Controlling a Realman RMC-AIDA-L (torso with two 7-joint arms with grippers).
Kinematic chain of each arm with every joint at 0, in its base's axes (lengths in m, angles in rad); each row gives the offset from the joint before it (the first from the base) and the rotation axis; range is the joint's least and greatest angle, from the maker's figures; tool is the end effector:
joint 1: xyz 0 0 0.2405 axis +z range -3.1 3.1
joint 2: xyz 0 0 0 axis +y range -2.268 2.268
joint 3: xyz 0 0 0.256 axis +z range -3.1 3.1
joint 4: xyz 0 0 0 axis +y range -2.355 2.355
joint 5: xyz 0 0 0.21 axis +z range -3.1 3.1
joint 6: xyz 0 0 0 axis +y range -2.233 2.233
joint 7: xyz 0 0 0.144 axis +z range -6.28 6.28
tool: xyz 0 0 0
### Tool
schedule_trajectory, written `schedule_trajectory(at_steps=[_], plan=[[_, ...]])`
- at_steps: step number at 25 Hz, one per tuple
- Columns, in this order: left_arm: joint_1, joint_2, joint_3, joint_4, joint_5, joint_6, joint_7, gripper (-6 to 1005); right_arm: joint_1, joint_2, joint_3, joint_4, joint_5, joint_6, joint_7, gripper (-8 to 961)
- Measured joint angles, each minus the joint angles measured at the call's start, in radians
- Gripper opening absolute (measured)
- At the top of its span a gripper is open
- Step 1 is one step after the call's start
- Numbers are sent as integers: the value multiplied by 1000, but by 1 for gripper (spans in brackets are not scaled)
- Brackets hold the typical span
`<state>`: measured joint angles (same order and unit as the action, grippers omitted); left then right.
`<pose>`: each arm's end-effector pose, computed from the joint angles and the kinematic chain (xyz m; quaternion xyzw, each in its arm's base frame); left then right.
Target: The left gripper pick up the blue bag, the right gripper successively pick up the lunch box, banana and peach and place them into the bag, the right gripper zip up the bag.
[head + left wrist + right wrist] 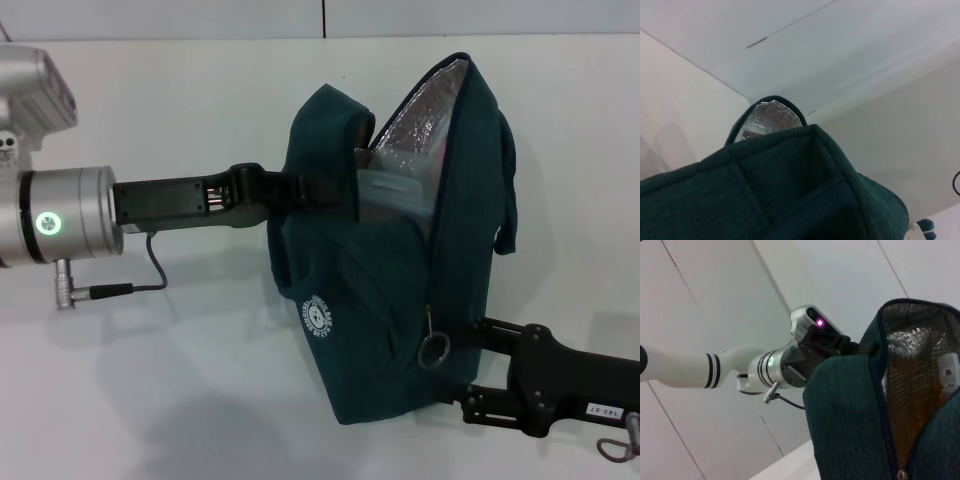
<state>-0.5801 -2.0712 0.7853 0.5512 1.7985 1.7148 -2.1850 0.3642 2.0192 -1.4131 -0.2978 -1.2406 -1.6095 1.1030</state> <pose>-0.2180 0.3209 -0.0094 0.7735 0.5309 0.3289 0.1080 0.2764 0.2388 -0.0556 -0.9003 0.2455 0.3578 0.0328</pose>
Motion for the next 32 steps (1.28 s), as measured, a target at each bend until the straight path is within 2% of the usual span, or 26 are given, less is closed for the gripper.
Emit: schedule_trajectory(at_steps=[19, 30, 32], plan=[[9, 6, -5, -1, 0, -9, 11, 35, 23, -2, -37, -1, -8, -55, 27, 706], [27, 8, -6, -1, -1, -12, 15, 35, 18, -4, -32, 5, -1, -29, 43, 250], [28, 7, -6, -2, 1, -12, 15, 35, 20, -4, -32, 7, -1, -26, 44, 238]])
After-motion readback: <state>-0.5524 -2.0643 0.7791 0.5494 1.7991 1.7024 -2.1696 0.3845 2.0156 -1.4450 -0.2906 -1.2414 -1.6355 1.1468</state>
